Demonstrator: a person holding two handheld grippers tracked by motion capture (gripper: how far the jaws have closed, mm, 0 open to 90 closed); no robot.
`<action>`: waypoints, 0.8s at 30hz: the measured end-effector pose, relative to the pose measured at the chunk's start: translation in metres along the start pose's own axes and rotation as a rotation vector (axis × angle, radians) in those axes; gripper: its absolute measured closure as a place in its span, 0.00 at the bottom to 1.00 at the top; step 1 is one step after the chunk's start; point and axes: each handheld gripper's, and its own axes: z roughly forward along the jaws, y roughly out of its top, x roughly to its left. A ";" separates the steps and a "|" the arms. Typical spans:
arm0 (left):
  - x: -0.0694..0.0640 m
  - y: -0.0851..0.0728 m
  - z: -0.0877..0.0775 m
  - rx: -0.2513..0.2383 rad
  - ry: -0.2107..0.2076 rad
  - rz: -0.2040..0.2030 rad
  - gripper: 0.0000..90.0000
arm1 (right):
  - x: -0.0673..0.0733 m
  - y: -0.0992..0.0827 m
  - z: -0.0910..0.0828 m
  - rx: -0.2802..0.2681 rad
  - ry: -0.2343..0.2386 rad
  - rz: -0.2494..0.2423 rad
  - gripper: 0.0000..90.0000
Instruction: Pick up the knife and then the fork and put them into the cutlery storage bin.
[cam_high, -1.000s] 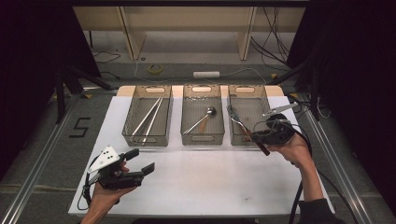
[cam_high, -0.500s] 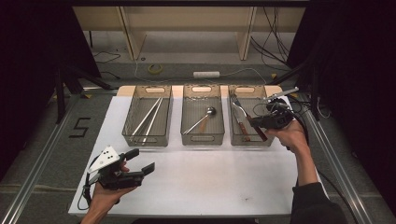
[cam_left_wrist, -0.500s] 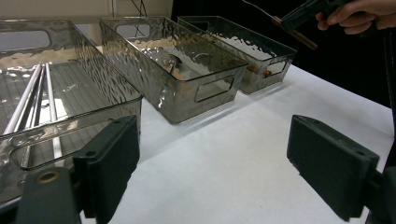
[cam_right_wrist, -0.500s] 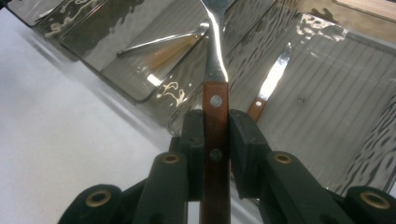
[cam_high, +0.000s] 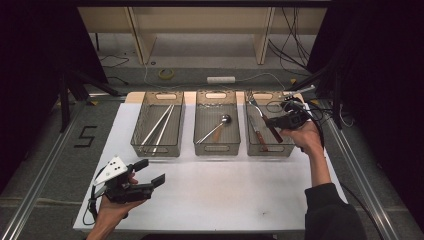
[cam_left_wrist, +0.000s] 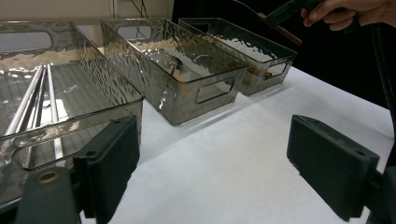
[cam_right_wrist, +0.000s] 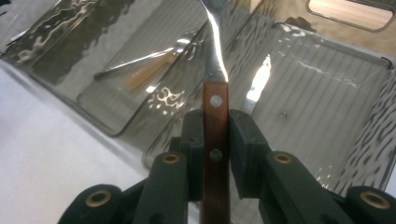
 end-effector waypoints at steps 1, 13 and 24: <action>0.000 0.000 0.000 0.000 0.000 0.000 0.19 | 0.000 0.000 0.002 0.000 -0.004 0.004 0.86; 0.000 0.000 0.000 -0.003 0.000 -0.003 0.18 | -0.011 0.003 0.021 0.019 -0.067 0.068 0.86; 0.000 0.000 0.000 -0.002 -0.002 -0.003 0.18 | -0.017 0.002 0.031 0.029 -0.102 0.114 0.86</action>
